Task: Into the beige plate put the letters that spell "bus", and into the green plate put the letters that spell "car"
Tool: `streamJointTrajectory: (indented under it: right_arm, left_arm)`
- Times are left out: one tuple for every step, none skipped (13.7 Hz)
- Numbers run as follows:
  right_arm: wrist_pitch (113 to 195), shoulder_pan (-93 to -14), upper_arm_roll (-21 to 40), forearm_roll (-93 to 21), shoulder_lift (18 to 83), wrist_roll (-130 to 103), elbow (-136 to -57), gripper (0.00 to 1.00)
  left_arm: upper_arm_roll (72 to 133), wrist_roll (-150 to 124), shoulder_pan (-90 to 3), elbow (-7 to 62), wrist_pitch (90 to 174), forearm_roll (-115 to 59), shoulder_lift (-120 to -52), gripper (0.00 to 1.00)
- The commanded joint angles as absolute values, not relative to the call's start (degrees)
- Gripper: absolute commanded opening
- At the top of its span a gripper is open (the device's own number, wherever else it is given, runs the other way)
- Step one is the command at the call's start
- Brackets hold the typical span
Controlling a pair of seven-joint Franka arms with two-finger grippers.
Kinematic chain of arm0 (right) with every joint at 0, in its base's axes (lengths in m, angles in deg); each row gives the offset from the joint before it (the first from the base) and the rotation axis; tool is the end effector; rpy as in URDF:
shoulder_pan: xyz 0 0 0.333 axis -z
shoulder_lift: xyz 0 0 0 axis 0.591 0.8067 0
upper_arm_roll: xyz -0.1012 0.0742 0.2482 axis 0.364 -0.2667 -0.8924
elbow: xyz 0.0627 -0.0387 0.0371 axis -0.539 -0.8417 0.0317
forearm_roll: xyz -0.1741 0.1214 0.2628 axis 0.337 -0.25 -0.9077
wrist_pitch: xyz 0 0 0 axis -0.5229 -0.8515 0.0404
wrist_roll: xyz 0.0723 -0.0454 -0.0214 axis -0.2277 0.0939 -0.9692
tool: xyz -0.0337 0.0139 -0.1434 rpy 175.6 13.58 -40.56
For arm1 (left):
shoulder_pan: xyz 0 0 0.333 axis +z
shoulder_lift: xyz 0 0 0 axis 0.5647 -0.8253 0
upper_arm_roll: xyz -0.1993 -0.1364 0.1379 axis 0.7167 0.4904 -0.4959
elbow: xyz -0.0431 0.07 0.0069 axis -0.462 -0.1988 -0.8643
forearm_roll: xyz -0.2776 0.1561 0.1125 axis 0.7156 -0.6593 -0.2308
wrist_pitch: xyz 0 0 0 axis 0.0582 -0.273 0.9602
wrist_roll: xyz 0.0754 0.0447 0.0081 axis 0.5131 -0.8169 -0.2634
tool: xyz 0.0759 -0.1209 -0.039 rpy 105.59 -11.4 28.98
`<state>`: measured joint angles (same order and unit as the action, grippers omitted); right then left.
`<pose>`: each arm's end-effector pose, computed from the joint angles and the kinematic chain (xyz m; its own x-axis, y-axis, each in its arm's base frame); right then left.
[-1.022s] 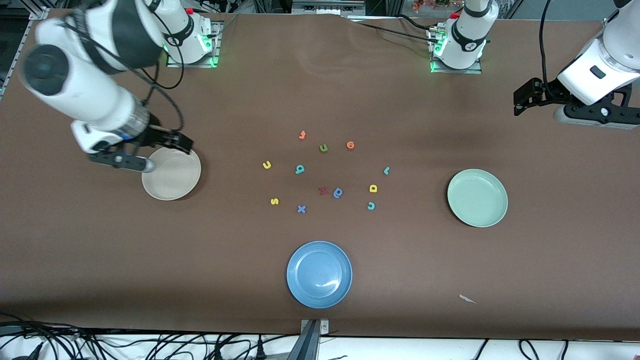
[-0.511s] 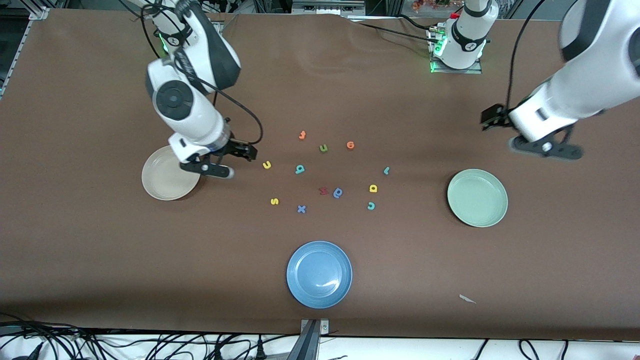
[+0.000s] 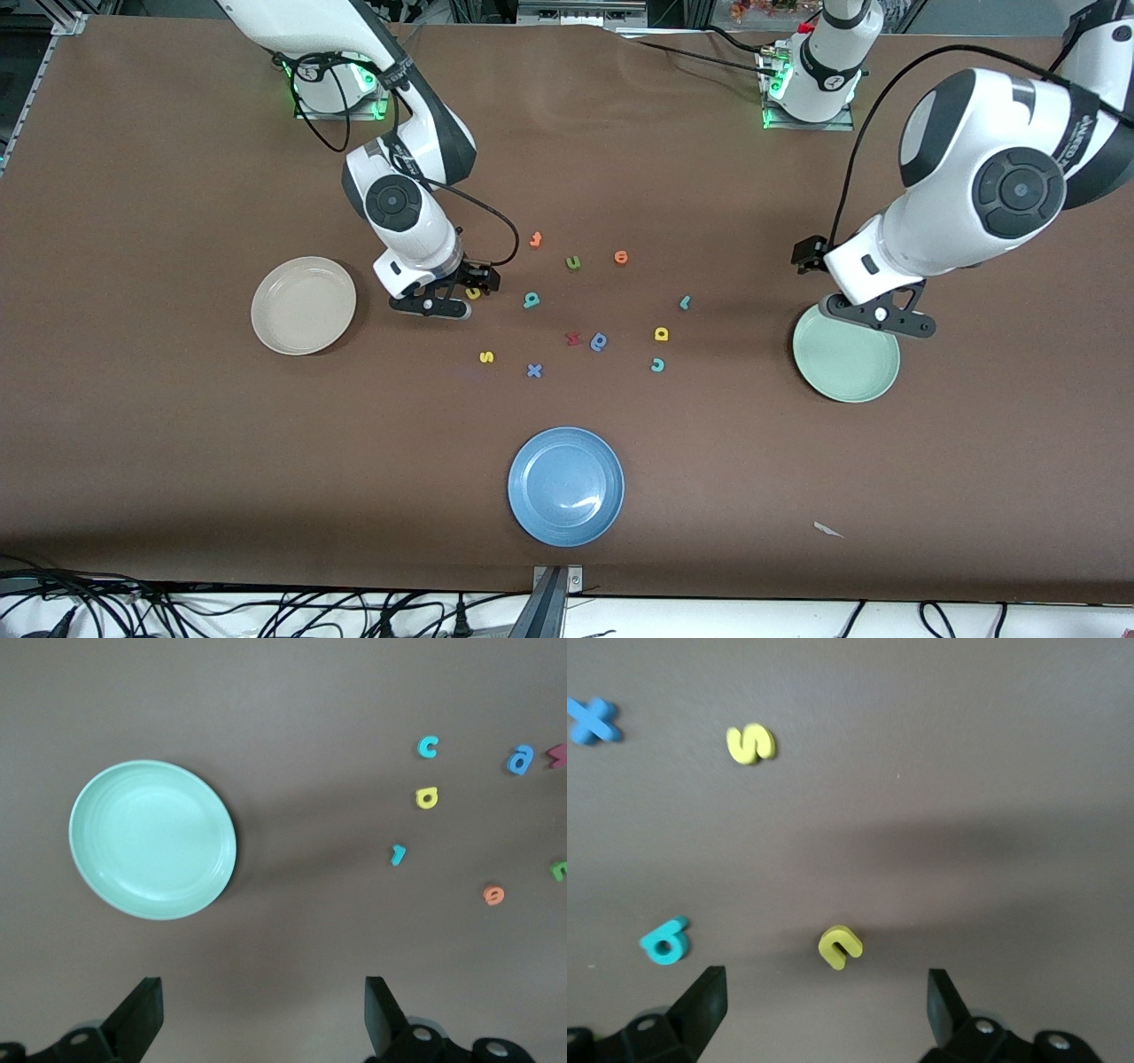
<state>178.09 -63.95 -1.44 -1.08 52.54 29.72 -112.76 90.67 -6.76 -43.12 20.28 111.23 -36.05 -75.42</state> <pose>0.4613 0.3037 0.1989 0.9911 -0.1201 -0.0572 -0.1225 -0.9917 -0.0399 0.5285 -0.1386 0.3971 0.9492 -0.2465 -0.1958 -0.2442 -0.9691 0.0363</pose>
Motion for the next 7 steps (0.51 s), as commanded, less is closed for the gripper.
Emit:
streamJointTrajectory:
  right_arm:
    - [182.3, -65.2, -1.0, 0.0, 55.4, 30.0, -114.0, 1.0]
    - [182.6, -65.6, -1.0, 0.3, 56.3, 30.0, -113.8, 1.0]
    - [182.6, -65.5, -1.0, 0.3, 56.8, 29.7, -113.8, 1.0]
    - [182.5, -65.4, -0.9, 0.3, 57.3, 29.2, -113.6, 0.99]
    - [182.5, -65.3, -0.9, 0.3, 58.0, 28.6, -113.5, 0.99]
    - [182.5, -65.3, -0.9, 0.2, 58.2, 28.6, -113.3, 0.96]
    - [182.4, -65.3, -0.9, 0.2, 58.2, 28.5, -112.9, 0.94]
  left_arm:
    - [90.4, -7.3, -46.9, 17.8, 114.8, -34.6, -80.7, 1.0]
    - [90.4, -7.9, -48.1, 17.8, 116.8, -34.6, -82.0, 1.0]
    - [90.4, -8.4, -49.1, 17.8, 118.5, -34.6, -83.0, 1.0]
    - [90.4, -9.0, -49.9, 17.8, 119.4, -34.6, -84.3, 1.0]
    - [90.4, -10.3, -50.5, 17.8, 120.6, -34.7, -85.6, 1.0]
    - [90.4, -11.4, -51.5, 17.9, 121.6, -34.7, -86.3, 1.0]
    - [90.3, -12.4, -52.5, 17.9, 121.6, -34.9, -87.1, 1.0]
